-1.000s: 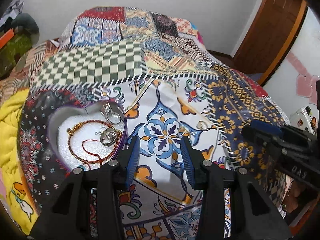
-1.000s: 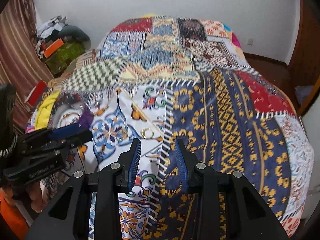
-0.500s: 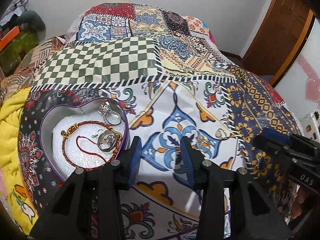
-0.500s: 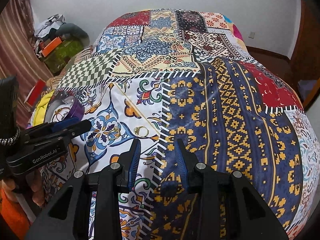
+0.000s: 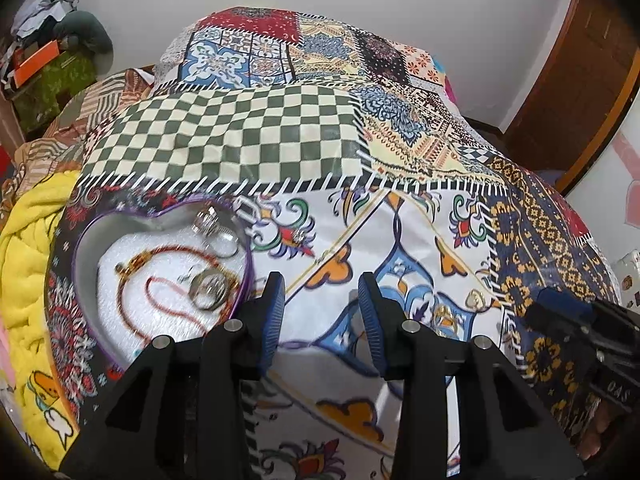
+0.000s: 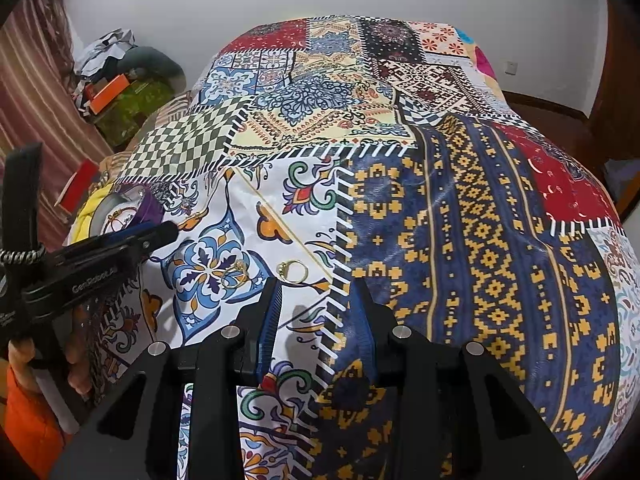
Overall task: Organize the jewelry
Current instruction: 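Move the open right gripper toward the gold ring on the quilt, then close the right gripper on the gold ring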
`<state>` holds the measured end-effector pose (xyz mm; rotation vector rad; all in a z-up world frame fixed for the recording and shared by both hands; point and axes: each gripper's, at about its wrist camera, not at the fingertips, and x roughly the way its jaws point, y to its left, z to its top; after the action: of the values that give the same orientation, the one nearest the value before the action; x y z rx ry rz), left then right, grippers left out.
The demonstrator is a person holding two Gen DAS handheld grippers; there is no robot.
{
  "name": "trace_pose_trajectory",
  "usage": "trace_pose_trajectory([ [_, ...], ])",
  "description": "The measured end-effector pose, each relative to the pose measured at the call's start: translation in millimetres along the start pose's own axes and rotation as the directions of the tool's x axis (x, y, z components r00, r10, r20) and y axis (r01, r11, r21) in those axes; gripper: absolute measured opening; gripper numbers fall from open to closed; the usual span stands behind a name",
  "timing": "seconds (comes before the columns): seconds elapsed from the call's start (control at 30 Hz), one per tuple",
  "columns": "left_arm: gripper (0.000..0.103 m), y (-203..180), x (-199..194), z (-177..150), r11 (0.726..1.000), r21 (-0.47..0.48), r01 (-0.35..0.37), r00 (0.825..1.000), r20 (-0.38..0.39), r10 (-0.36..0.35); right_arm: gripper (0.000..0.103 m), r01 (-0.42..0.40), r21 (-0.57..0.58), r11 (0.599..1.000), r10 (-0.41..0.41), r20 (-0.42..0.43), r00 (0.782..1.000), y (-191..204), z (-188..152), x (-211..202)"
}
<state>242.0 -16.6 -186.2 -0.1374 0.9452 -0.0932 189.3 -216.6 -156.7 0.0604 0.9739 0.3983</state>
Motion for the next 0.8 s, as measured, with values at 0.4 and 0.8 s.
trace_pose_trajectory([
  [0.4,0.015,-16.2,29.3,18.6,0.994,0.066,-0.087,0.996,-0.016,0.088,0.032,-0.041,-0.018,0.999,0.040,-0.041,0.998,3.6,2.9,15.9],
  [0.8,0.000,-10.1,25.9,21.7,0.999,0.043,0.030,0.999,-0.027,-0.029,0.032,-0.075,-0.049,0.996,0.070,-0.095,0.993,15.2,6.7,43.4],
])
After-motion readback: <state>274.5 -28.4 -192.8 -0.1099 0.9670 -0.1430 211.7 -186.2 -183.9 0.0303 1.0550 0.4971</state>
